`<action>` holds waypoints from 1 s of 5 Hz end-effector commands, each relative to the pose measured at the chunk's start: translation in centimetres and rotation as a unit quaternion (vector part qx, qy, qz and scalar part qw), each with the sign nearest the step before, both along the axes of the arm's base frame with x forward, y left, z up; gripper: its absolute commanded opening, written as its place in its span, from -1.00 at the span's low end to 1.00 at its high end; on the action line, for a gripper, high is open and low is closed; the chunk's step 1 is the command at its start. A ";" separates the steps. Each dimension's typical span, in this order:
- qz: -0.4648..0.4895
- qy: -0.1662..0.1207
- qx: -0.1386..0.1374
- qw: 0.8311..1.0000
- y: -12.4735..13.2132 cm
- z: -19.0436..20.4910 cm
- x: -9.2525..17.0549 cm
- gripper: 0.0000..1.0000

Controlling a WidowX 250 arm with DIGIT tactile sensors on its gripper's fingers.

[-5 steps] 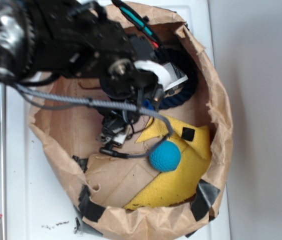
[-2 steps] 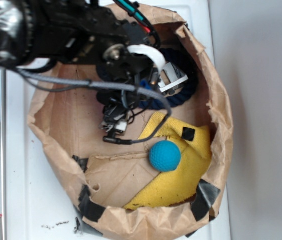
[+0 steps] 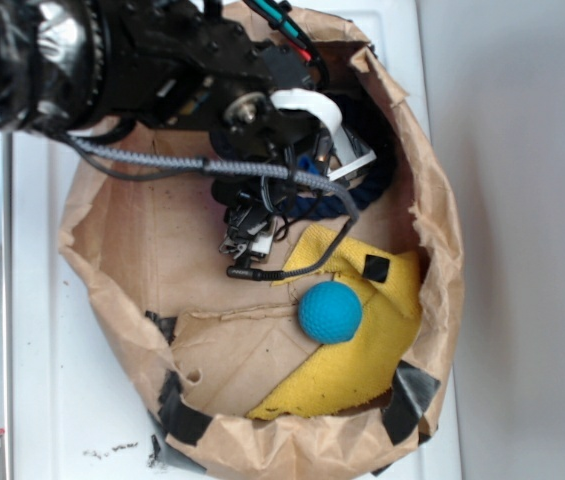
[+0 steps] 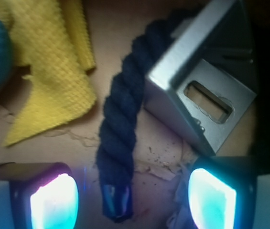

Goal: Grab the blue rope.

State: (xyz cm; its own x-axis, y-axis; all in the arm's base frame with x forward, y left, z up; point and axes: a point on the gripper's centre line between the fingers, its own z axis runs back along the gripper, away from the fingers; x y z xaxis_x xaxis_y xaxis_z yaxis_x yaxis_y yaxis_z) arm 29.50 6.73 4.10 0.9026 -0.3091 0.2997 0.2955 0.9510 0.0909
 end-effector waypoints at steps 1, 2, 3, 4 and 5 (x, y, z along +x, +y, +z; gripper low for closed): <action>-0.033 -0.001 -0.008 0.999 -2.3 -0.1 0.5 1.00; -0.044 0.001 -0.012 0.999 -3.0 0.0 0.4 1.00; -0.054 -0.001 -0.024 0.998 -3.3 0.6 0.1 1.00; -0.058 0.005 -0.018 0.998 -3.7 0.0 0.1 1.00; -0.061 0.006 -0.014 0.998 -4.1 -0.2 0.2 1.00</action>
